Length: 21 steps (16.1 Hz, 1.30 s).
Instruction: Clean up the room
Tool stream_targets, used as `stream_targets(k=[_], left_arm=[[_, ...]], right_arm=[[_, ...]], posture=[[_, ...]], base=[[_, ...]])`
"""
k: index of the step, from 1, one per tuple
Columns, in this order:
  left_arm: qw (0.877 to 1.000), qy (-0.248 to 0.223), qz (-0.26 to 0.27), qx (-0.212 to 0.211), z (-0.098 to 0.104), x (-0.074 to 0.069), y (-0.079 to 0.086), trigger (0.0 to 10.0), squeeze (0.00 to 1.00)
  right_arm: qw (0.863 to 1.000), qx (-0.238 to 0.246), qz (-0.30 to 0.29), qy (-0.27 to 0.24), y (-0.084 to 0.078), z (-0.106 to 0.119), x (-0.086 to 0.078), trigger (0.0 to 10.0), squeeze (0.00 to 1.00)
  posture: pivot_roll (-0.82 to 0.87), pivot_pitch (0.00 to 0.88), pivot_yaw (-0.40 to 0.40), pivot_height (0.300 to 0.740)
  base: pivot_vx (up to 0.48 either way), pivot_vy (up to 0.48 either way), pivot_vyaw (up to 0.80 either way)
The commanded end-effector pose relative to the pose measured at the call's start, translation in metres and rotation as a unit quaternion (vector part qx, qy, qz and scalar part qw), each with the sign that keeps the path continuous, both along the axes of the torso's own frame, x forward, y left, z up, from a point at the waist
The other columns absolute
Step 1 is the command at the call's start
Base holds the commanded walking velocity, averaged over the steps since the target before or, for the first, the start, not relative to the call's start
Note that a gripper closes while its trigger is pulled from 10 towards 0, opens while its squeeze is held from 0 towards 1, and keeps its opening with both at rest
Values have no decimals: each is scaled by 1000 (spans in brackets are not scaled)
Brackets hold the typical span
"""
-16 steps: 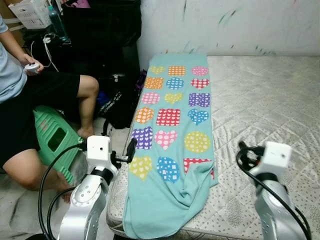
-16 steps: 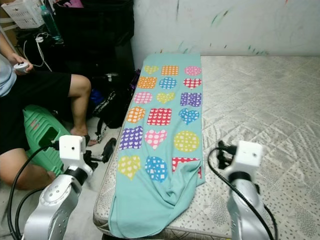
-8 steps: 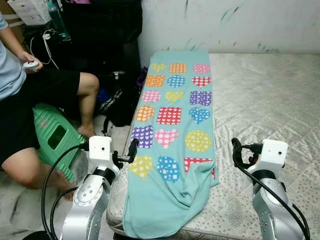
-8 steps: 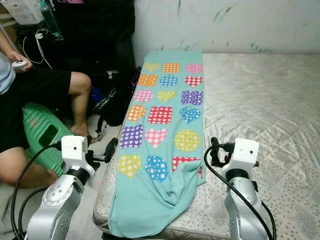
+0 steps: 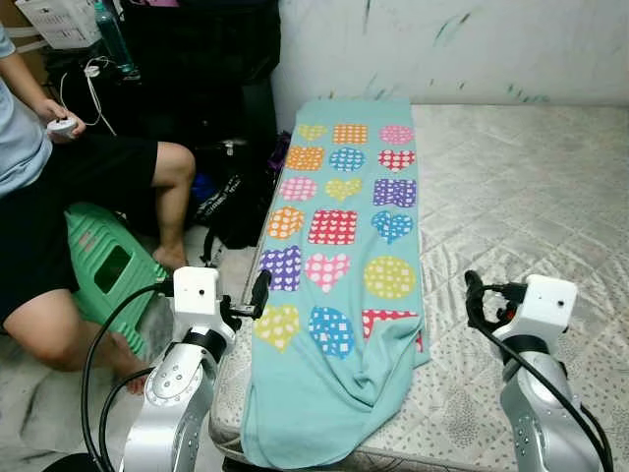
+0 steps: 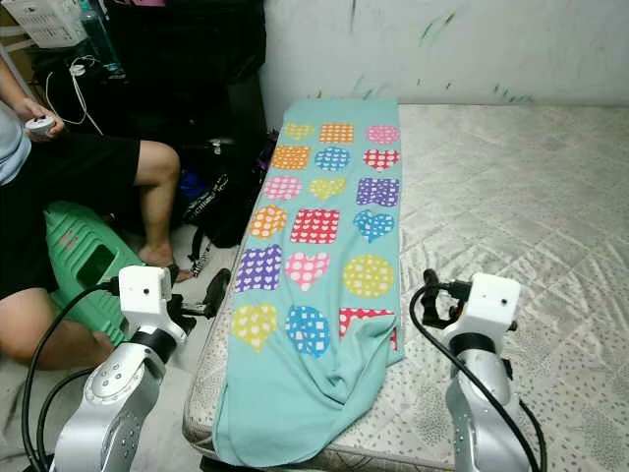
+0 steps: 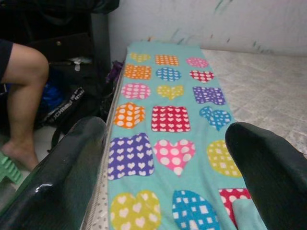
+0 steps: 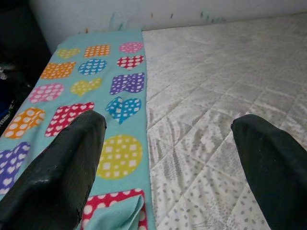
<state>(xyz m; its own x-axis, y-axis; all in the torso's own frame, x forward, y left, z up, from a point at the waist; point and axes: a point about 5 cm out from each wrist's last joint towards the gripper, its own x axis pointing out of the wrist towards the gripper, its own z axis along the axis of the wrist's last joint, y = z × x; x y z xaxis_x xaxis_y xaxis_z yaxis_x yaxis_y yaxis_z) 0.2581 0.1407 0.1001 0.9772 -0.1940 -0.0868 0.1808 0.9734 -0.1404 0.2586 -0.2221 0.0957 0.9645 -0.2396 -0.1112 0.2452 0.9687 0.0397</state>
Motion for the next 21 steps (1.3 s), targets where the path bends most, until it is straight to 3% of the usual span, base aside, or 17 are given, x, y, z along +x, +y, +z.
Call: stream_targets(k=[1,14,21], left_arm=[[1000,0,10,9,-1,1,4,10000,0],[1000,-7,0,25,-1,1,2,10000,0],[1000,-10,1,19,0,2,2,10000,0]], right_arm=[[1000,-2,-2,8,-1,-1,1,10000,0],[1000,-6,-4,10,-3,-1,2,10000,0],[1000,-6,0,9,0,-1,3,10000,0]], posture=[[-138,0,65,740],[-140,0,63,740],[-137,0,63,740]], base=[[0,0,-731],[0,0,-778],[0,0,0]])
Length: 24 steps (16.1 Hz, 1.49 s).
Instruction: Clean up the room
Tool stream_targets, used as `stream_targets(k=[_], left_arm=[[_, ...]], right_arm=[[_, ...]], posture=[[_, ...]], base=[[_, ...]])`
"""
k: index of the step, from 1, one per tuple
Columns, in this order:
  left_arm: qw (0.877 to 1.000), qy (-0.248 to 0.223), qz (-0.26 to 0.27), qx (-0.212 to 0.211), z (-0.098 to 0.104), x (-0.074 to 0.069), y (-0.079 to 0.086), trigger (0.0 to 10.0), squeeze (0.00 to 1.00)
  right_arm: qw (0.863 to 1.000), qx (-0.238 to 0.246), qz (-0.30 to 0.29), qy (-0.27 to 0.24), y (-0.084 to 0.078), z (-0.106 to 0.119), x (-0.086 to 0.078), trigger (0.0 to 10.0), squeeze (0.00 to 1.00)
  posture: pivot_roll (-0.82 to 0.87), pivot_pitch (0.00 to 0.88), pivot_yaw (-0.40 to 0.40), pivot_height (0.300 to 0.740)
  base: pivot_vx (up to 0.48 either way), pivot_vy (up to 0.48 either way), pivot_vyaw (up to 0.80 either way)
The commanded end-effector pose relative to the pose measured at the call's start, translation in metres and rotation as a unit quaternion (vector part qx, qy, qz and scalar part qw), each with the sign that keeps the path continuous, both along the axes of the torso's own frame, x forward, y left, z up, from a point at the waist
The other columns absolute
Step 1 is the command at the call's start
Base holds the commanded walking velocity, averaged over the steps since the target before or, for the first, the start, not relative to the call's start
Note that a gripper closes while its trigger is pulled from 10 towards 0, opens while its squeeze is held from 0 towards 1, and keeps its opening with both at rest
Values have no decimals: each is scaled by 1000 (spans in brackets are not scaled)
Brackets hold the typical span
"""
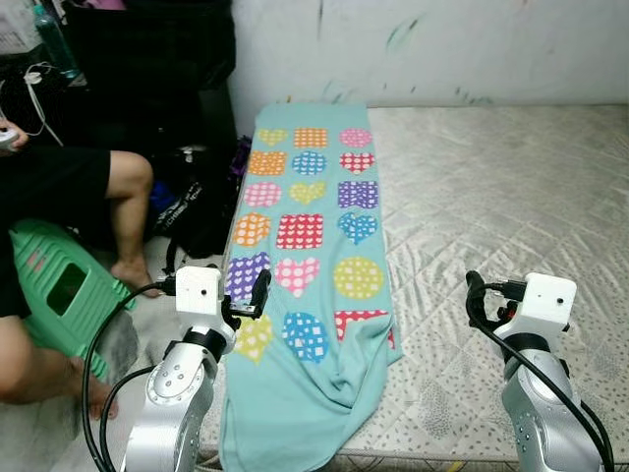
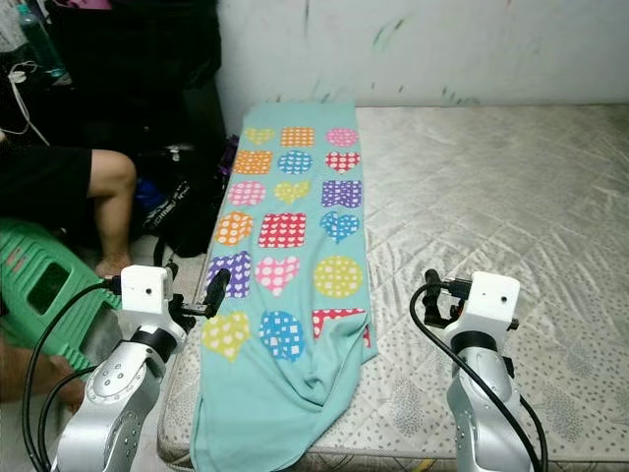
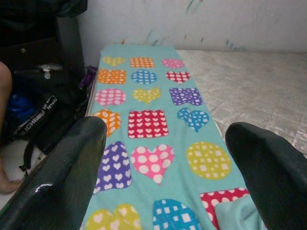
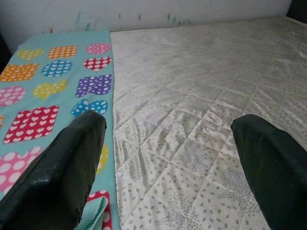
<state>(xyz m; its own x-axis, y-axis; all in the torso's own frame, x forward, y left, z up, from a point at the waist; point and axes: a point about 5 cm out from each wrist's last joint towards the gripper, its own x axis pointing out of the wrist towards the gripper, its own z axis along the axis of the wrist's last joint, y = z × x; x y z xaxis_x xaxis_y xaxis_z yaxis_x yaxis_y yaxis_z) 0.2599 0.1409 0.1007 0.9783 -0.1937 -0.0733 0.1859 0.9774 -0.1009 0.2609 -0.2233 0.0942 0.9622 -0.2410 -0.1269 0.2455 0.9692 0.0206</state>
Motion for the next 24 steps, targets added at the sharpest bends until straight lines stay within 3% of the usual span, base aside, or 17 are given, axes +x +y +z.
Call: stream_targets(k=[1,4,12,24], left_arm=[[1000,0,0,-1,0,0,1,10000,0],[1000,8,2,-11,-1,0,2,10000,0],[1000,9,-1,-11,-1,-1,2,10000,0],[1000,4,-8,-14,1,-2,0,10000,0]], right_arm=[[1000,2,0,-1,1,0,1,10000,0],[1000,1,-1,1,1,-1,1,10000,0],[1000,0,-1,2,1,-2,1,10000,0],[1000,-6,-5,3,1,-1,4,10000,0]], posture=[[-137,0,63,740],[-137,0,62,740],[-136,0,62,740],[-131,0,56,740]], base=[[0,0,0],[0,0,0],[0,434,0],[0,0,0]])
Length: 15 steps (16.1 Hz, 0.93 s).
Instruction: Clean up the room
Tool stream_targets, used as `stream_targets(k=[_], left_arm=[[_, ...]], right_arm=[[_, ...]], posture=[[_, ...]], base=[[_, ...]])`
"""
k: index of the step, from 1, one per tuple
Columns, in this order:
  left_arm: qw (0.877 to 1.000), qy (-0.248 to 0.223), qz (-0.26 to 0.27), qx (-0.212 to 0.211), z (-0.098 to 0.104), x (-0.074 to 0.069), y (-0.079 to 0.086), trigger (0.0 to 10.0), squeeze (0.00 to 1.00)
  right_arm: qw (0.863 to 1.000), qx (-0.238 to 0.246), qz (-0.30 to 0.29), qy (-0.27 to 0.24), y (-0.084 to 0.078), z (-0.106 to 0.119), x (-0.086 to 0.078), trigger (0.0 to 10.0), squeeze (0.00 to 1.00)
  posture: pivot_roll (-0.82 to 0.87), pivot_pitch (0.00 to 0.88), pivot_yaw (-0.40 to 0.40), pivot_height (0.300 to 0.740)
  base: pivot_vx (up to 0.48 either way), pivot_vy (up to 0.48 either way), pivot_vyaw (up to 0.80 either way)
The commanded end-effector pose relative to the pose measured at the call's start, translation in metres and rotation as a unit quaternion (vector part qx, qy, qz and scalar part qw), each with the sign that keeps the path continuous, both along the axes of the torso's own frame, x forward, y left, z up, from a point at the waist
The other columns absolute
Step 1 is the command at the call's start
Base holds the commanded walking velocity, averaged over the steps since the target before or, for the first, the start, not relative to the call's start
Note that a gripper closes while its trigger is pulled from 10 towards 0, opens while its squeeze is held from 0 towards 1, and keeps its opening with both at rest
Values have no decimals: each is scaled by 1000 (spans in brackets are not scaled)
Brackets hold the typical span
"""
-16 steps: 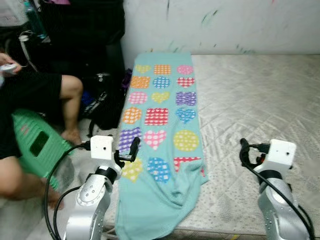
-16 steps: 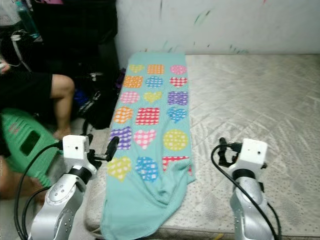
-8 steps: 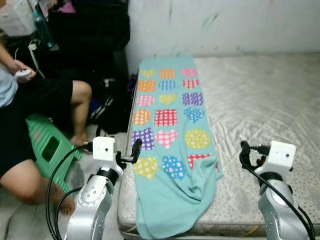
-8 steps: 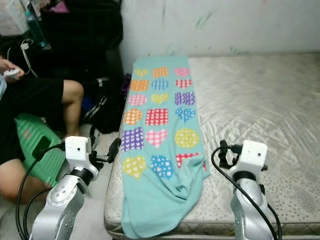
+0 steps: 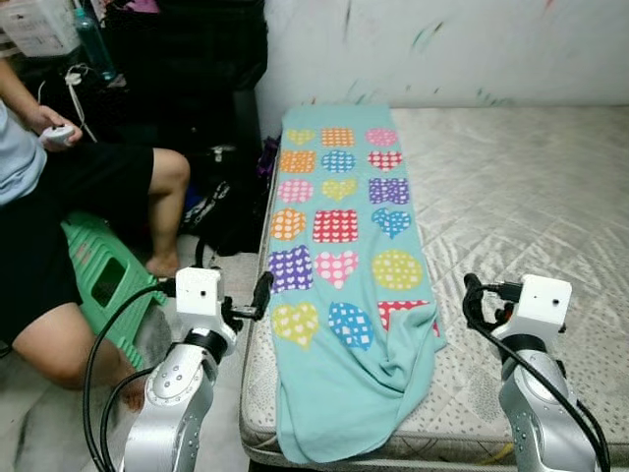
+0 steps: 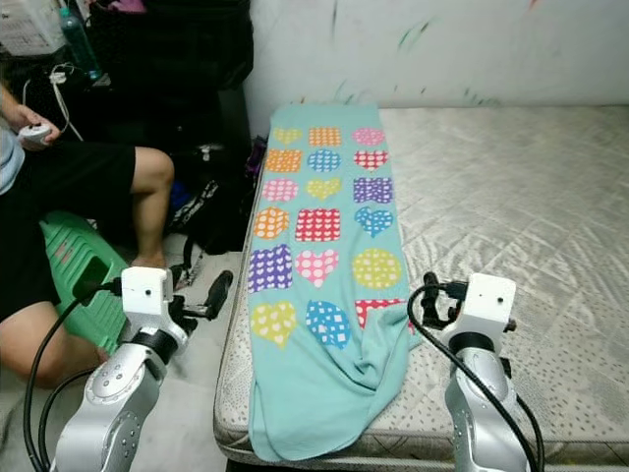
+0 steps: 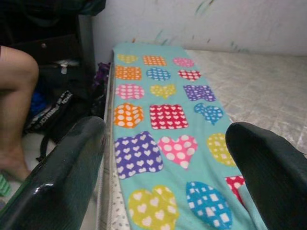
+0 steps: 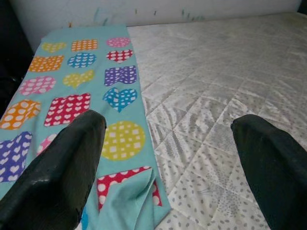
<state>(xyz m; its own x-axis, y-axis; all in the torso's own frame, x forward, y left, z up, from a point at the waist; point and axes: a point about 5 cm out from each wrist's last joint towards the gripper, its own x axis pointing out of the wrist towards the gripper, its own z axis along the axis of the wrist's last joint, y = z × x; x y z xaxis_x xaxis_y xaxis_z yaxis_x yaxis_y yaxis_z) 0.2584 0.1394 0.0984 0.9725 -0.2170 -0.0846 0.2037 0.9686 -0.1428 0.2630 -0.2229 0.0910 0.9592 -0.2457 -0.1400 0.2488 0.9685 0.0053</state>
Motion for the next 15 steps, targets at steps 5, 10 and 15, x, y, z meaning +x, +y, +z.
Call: stream_targets(k=[5,10,15], left_arm=[[1000,-5,2,3,3,-1,1,10000,0],[1000,-8,2,14,3,-1,2,10000,0],[996,-17,64,55,4,2,27,10000,0]], right_arm=[[1000,0,-11,4,-3,0,1,10000,0],[1000,8,-12,-5,-1,1,3,10000,0],[999,32,33,-26,15,4,7,10000,0]], posture=[[-136,0,54,740],[-132,0,53,740],[-121,0,81,740]], base=[[0,0,-779],[0,0,-800],[0,0,0]])
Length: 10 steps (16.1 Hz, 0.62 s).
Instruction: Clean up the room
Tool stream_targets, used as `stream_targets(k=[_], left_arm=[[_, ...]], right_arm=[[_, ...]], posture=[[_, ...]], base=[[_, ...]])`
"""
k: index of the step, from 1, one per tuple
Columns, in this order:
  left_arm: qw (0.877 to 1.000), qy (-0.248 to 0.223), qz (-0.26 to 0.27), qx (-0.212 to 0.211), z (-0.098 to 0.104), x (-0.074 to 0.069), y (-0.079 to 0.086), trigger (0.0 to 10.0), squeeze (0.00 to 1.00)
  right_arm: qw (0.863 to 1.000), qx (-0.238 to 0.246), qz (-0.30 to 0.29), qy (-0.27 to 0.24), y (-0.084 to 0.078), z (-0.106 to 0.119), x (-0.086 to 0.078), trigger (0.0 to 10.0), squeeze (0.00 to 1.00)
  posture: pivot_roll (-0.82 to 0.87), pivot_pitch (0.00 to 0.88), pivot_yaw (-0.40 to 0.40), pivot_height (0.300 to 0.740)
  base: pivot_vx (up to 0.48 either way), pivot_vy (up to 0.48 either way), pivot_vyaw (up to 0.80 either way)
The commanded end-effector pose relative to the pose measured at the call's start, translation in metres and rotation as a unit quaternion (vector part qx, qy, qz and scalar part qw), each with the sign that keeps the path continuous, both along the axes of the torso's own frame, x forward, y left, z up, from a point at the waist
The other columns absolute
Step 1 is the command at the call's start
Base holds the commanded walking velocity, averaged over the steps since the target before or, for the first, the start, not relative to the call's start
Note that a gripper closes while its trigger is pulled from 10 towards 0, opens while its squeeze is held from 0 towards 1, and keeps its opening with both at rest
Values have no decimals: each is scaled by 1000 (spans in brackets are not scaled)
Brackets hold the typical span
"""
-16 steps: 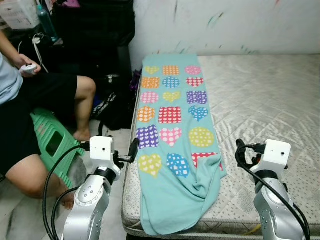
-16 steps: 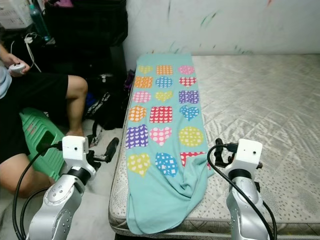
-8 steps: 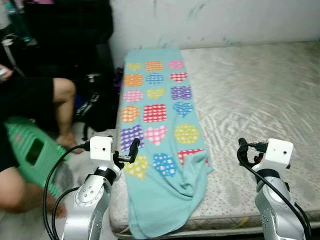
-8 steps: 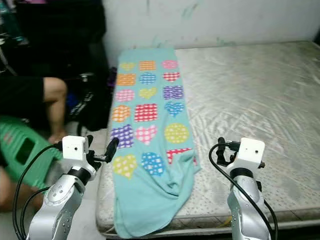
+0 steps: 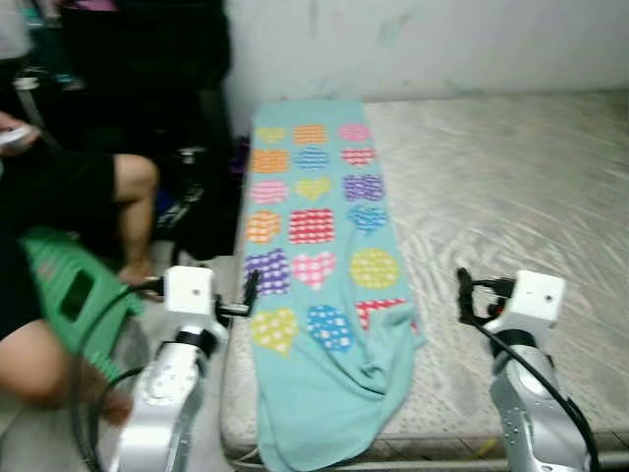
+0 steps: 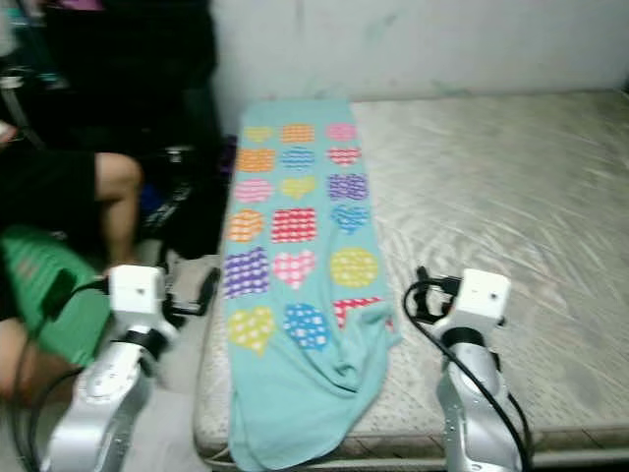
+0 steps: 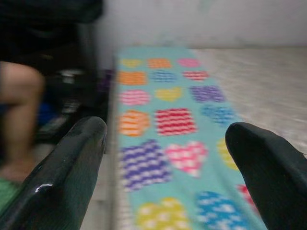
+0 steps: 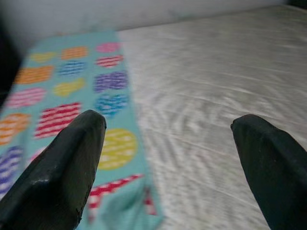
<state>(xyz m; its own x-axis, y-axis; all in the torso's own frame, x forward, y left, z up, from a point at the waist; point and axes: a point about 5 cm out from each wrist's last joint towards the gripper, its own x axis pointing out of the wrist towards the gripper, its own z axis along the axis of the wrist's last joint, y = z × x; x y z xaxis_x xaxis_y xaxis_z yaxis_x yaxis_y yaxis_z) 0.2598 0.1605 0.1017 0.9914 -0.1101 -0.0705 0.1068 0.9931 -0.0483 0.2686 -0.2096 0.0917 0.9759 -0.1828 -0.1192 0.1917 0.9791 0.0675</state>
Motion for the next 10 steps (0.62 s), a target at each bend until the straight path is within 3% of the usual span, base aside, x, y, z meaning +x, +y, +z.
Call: stream_targets(k=[1,3,6,10], left_arm=[[999,-7,29,17,2,-1,17,10000,0],[998,-3,48,37,-2,-12,39,10000,0],[996,8,66,53,-7,-23,58,10000,0],[995,-2,82,54,-7,-17,67,10000,0]], right_arm=[[1000,-5,15,-9,3,3,-1,10000,0],[999,-32,30,-12,0,2,-7,10000,0],[995,-90,22,-36,-10,7,-7,10000,0],[995,-91,21,-35,-10,4,4,10000,0]], posture=[[-119,0,82,740],[-110,0,77,740],[-101,0,68,740],[-86,0,47,740]], base=[[0,0,0],[0,0,0],[0,0,0],[0,0,0]])
